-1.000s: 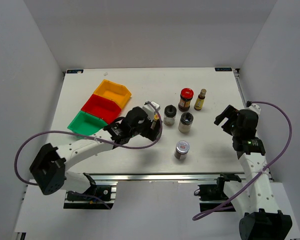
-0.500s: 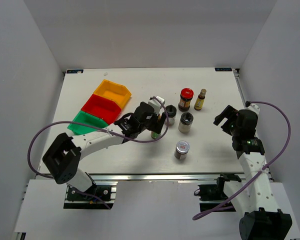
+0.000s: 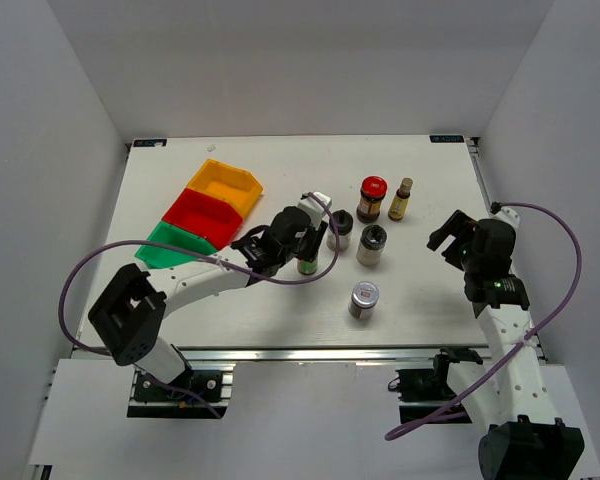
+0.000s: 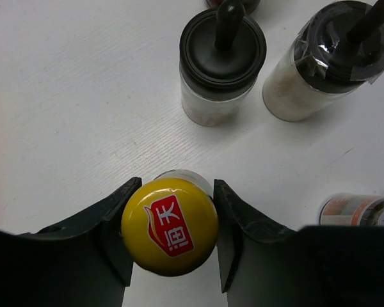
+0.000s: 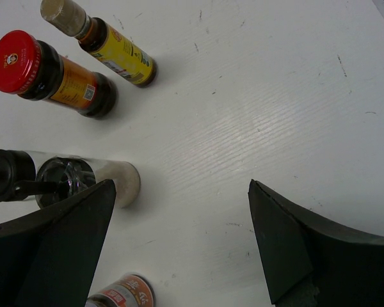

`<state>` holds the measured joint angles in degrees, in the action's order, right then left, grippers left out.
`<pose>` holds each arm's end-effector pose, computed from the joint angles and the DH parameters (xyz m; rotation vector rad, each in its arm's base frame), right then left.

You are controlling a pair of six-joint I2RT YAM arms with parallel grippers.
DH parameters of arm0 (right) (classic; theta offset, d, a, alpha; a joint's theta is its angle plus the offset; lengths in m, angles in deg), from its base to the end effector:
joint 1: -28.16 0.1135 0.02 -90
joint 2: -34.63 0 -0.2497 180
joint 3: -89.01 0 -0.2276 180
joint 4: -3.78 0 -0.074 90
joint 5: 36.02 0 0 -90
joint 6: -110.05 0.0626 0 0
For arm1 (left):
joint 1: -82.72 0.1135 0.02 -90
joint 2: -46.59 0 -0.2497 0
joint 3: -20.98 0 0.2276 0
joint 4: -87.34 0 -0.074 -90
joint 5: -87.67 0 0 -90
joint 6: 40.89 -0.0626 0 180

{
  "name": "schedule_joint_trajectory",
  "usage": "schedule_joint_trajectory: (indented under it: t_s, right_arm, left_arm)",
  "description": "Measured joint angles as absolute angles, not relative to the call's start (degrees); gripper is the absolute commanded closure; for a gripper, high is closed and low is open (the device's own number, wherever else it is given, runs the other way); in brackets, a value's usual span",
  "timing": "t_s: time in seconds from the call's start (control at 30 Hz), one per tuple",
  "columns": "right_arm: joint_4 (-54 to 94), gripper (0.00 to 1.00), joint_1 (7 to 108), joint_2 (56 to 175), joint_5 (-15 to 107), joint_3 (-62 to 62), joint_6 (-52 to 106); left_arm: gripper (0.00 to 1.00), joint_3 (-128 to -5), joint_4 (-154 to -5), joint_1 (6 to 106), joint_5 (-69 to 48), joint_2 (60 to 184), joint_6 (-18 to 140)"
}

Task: Organize the condiment bottles

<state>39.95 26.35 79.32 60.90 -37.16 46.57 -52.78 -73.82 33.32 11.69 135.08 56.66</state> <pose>0.1881 -0.0135 0.2634 0.5726 1.9601 0.1469 0.2366 -0.2527 0.2307 0.6351 2.0581 -0.3175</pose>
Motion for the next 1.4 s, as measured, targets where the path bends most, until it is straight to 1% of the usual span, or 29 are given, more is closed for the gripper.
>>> schedule_joint_trajectory:
  t_s: [0.2,0.33,0.4,0.5,0.67,0.8,0.97,1.17,1.4]
  right_arm:
    - [39.93,0.11,26.35,79.23,60.88,-37.18,46.59]
    - [39.93,0.11,26.35,79.19,60.86,-37.18,46.59]
    - [39.93,0.11,26.35,79.19,60.86,-37.18,46.59]
    - [39.9,0.11,26.35,79.19,60.88,-37.18,46.59]
    - [39.93,0.11,26.35,79.21,60.95,-37.18,46.61]
    - [39.9,0.11,26.35,79.45,61.4,-37.18,46.59]
    - [39.9,0.11,26.35,80.61,62.63,-37.2,46.61]
    - [39.88,0.11,26.35,82.56,63.87,-37.18,46.61]
    - [39.84,0.11,26.35,84.26,64.33,-37.18,46.59]
  left_arm:
    - [1.0,-53.77,-70.39,33.16,17.72,134.35,56.01]
    - [1.0,-57.77,-66.96,35.72,21.28,134.29,54.93]
    - [1.0,-60.39,-66.63,39.42,20.34,134.22,54.87]
    - [1.0,-63.71,-67.33,47.52,17.79,134.03,54.83]
    - [1.0,-69.52,-67.97,58.78,17.59,134.53,52.09]
    - [1.0,-76.5,-68.88,63.92,16.36,138.49,51.07]
    - [1.0,-82.9,-69.28,69.1,10.97,146.18,50.98]
    - [1.0,-83.84,-69.17,71.96,8.74,152.96,50.41]
    - [1.0,-84.08,-70.61,72.83,7.43,157.59,48.86]
